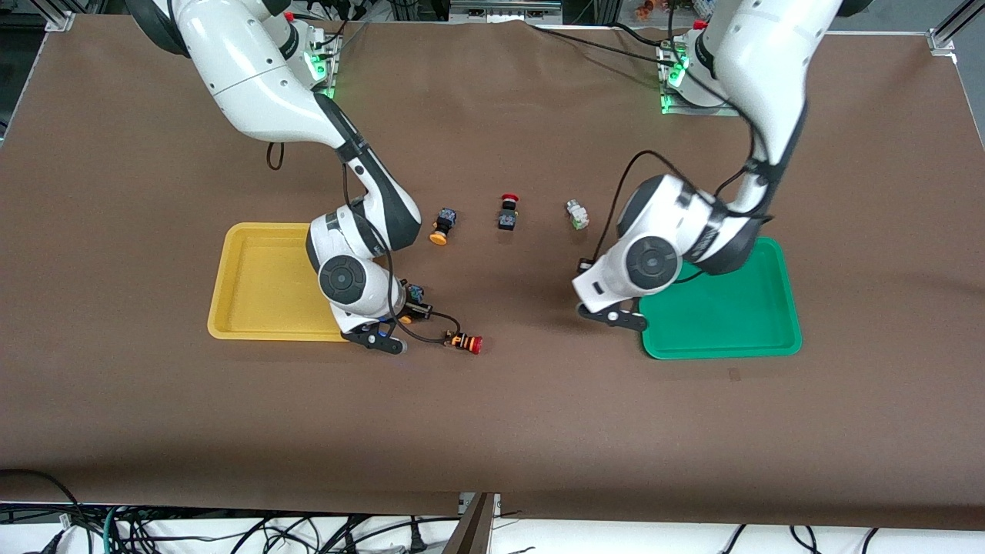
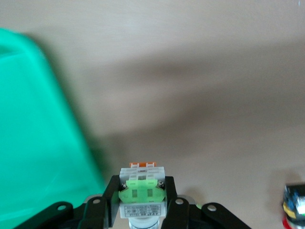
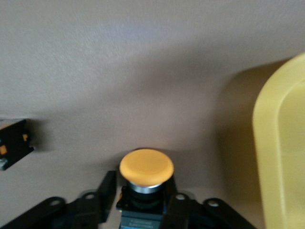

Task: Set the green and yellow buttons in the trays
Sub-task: 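Put the yellow button in the yellow tray, the white in the green tray, then grasp the second yellow and white buttons with the right and left grippers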

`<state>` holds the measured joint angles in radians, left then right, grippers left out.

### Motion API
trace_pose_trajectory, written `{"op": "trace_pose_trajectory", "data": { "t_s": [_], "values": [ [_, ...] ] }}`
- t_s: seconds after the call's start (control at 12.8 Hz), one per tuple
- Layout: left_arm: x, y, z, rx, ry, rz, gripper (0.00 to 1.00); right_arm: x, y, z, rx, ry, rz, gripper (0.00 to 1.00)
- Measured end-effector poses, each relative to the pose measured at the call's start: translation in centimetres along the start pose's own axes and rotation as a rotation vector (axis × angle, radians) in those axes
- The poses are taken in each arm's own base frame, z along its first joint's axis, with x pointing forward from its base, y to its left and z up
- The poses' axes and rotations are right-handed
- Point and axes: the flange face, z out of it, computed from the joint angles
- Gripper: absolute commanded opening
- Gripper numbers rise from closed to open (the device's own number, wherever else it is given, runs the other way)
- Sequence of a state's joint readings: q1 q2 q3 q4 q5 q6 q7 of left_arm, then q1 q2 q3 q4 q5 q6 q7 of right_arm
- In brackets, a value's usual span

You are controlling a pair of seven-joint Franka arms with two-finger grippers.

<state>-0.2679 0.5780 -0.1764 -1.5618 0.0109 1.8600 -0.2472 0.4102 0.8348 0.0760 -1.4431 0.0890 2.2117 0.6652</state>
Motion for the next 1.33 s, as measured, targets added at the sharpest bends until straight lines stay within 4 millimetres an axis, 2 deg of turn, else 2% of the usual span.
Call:
{"op": "trace_pose_trajectory", "data": {
  "t_s": [0.08, 0.16, 0.24, 0.31, 0.39, 0.47, 0.55, 0.63, 0.71, 0.78, 0.86, 0.94, 1.1, 1.18, 1.25, 1.33],
  "values": [
    [-0.6, -3.2, -2.6, 0.001, -0.003, -0.045, 0.09, 0.5, 0.7, -1.3, -0.017, -0.011, -0.025, 0.0],
    [-0.9, -7.2, -4.2, -0.009, -0.005, -0.103, 0.1, 1.2, 2.1, -3.2, -0.043, -0.031, -0.064, 0.0],
    [-0.8, -11.0, -4.4, -0.023, -0.008, -0.154, 0.1, 2.0, 4.1, -4.9, -0.077, -0.062, -0.103, 0.0],
    [-0.6, -14.4, -3.4, -0.038, -0.014, -0.193, 0.09, 3.0, 6.8, -6.6, -0.115, -0.102, -0.145, 0.0],
    [0.0, -16.6, -1.3, -0.052, -0.011, -0.216, 0.1, 4.0, 9.8, -8.0, -0.143, -0.132, -0.177, 0.0],
    [0.7, -17.4, 1.7, -0.063, -0.002, -0.227, 0.18, 4.9, 12.7, -8.7, -0.165, -0.156, -0.203, 0.0],
    [1.2, -17.4, 4.9, -0.07, 0.002, -0.229, 0.76, 5.6, 15.6, -8.7, -0.183, -0.175, -0.228, 0.0],
    [1.5, -17.0, 7.9, -0.077, 0.004, -0.226, 1.0, 6.0, 18.4, -8.1, -0.199, -0.197, -0.253, 0.0],
    [1.6, -16.6, 10.0, -0.082, 0.001, -0.22, 1.0, 6.3, 21.0, -7.1, -0.211, -0.216, -0.277, 0.0],
    [1.6, -16.3, 11.0, -0.084, -0.005, -0.212, 1.0, 6.4, 23.2, -6.1, -0.22, -0.226, -0.292, 0.06],
    [1.6, -16.1, 10.7, -0.085, -0.002, -0.206, 1.0, 6.3, 25.0, -5.0, -0.226, -0.233, -0.296, 0.77],
    [1.5, -16.0, 9.1, -0.083, 0.005, -0.202, 1.0, 6.1, 26.1, -4.1, -0.23, -0.239, -0.29, 1.0],
    [0.1, -15.0, 3.1, -0.073, 0.013, -0.189, 1.0, 5.9, 26.3, -3.8, -0.229, -0.241, -0.288, 1.0],
    [-1.4, -13.4, -0.3, -0.072, 0.005, -0.198, 1.0, 5.8, 25.4, -4.8, -0.214, -0.233, -0.279, 1.0],
    [-3.2, -11.1, -3.0, -0.083, -0.015, -0.242, 1.0, 5.4, 23.4, -6.6, -0.187, -0.231, -0.246, 1.0],
    [-4.6, -8.4, -4.3, -0.091, -0.031, -0.31, 1.0, 4.5, 20.5, -8.3, -0.163, -0.23, -0.199, 1.0]
  ]
}}
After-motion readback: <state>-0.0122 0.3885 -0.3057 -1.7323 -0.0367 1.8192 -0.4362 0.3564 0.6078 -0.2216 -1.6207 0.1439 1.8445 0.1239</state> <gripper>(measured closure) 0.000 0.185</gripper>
